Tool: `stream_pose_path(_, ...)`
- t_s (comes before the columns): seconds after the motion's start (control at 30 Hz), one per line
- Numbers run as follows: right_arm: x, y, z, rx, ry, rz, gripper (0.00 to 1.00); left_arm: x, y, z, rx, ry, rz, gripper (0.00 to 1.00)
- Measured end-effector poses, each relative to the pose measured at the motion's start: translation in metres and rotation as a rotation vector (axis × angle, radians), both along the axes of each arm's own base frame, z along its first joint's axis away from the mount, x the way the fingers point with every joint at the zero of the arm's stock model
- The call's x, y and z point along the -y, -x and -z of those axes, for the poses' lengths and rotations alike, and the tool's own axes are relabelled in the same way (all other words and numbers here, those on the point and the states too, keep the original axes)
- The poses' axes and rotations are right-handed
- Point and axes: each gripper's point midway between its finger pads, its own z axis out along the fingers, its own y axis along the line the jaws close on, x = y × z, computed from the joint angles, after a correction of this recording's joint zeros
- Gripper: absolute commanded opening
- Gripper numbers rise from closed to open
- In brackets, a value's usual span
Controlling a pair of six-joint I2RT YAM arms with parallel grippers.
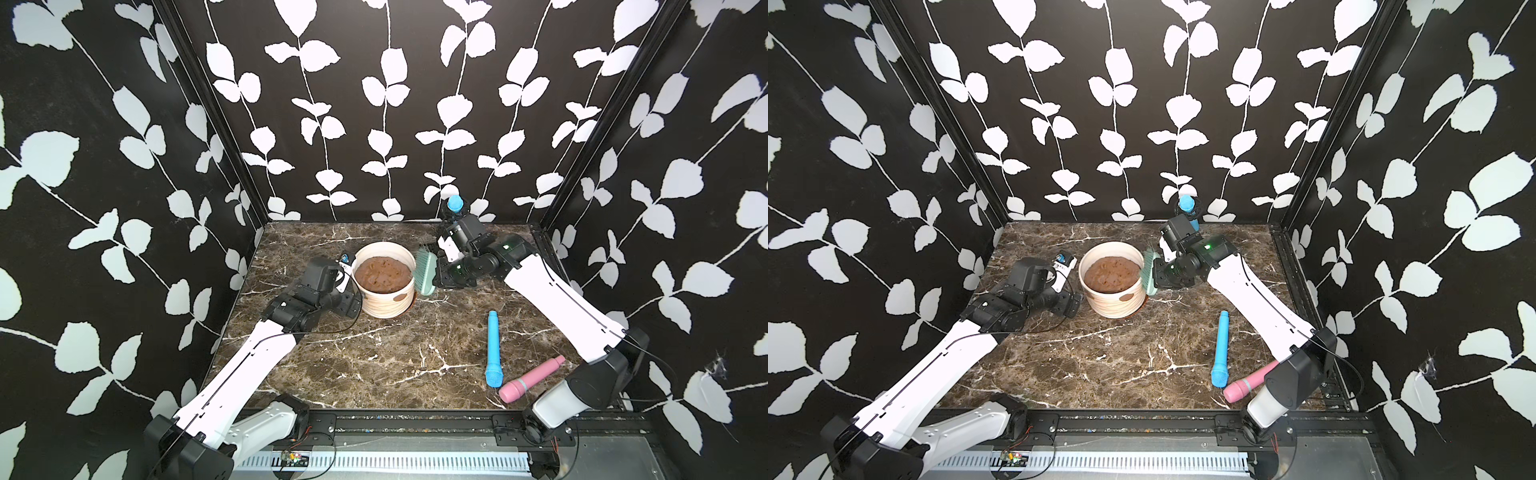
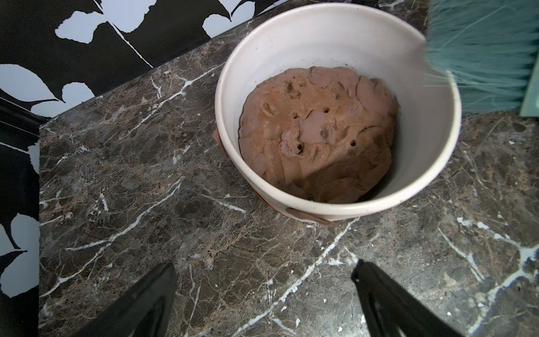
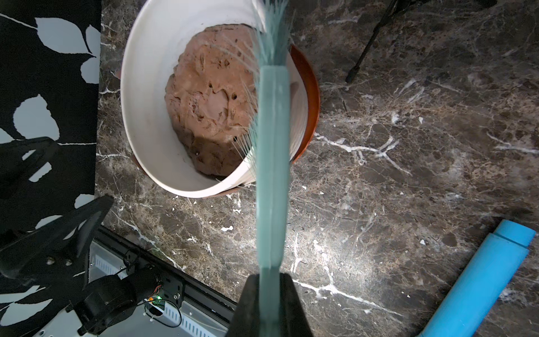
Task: Scrub the dried mud off the ceramic pot
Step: Brush off the soil from the pot.
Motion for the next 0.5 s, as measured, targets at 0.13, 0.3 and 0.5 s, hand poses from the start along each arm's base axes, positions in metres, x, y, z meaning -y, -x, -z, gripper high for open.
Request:
stream_pose_path(0.13, -0.001, -0.004, 0.003, 0.007, -0.006, 0.018, 0.0, 0.0, 0.0, -0.001, 0.003, 0.002, 0.0, 0.98)
stream_pose_path(0.3, 0.006, -0.007, 0.02, 0.01, 0.034, 0.056, 0.0, 0.001, 0.0, 0.0, 0.001, 0.005, 0.003, 0.98)
stream_pose_path(0.5, 0.03, -0.005, 0.039, 0.027, 0.112, 0.134, 0.0, 0.004, 0.001, 0.0, -0.006, 0.018, 0.019, 0.98)
